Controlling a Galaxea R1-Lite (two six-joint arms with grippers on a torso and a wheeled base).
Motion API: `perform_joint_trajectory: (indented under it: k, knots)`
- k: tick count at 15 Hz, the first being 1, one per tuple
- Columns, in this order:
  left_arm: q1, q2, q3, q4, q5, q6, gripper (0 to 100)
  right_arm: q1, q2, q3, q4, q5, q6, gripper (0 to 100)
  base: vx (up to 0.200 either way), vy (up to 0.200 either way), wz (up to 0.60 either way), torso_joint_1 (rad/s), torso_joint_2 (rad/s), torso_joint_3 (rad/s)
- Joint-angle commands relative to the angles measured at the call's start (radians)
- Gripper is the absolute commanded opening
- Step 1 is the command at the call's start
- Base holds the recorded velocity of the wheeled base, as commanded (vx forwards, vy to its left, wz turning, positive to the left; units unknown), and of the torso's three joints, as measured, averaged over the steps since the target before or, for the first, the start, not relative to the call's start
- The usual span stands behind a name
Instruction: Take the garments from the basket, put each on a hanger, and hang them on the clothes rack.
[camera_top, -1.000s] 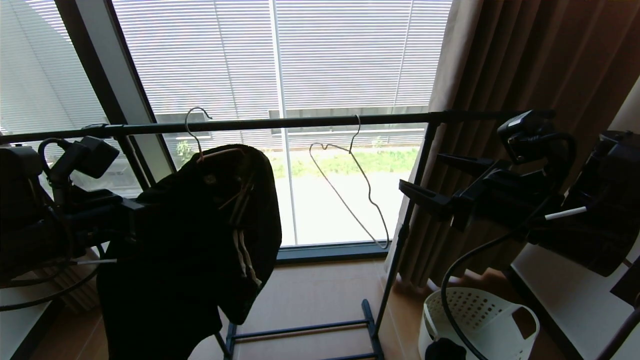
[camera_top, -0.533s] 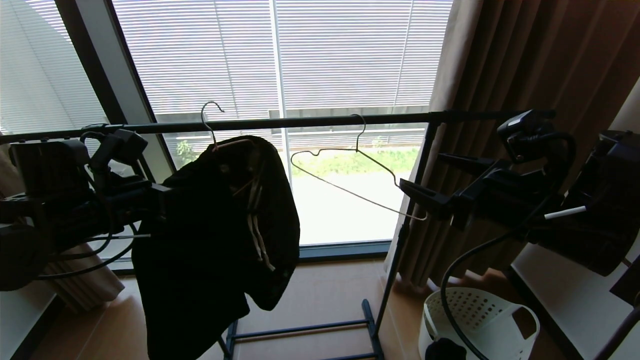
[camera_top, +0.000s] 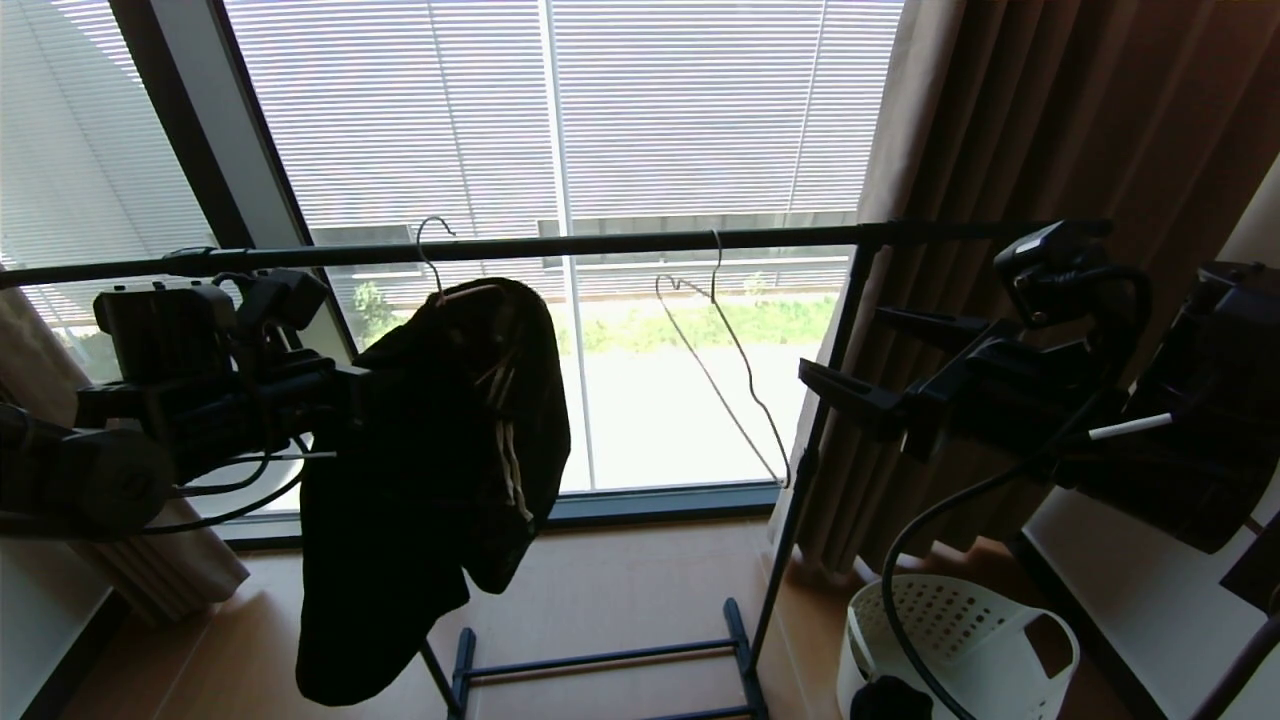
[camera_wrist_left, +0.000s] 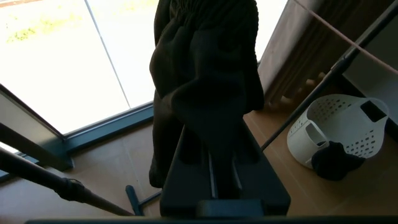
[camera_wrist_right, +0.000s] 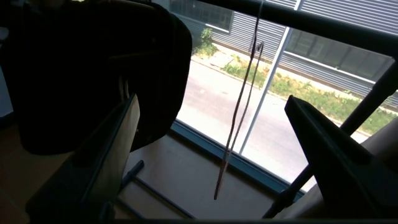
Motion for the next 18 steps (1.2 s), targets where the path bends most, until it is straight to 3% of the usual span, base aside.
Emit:
perform_joint_trajectory:
  k: [1, 9, 18]
  knots:
    - [-0.001, 0.024, -0.007, 0.000, 0.000, 0.000, 0, 0.000, 0.001, 0.001, -0.001, 0.000, 0.000, 100, 0.000, 0.000, 0.00, 0.000, 0.00, 0.000]
    - [-0.004, 0.030, -0.018, 0.000, -0.002, 0.000, 0, 0.003, 0.003, 0.002, -0.001, 0.000, -0.002, 100, 0.000, 0.000, 0.00, 0.000, 0.00, 0.000]
    - [-0.038, 0.084, -0.113, 0.000, 0.000, -0.005, 0, 0.005, 0.001, 0.004, -0.004, 0.000, -0.002, 100, 0.000, 0.000, 0.00, 0.000, 0.00, 0.000]
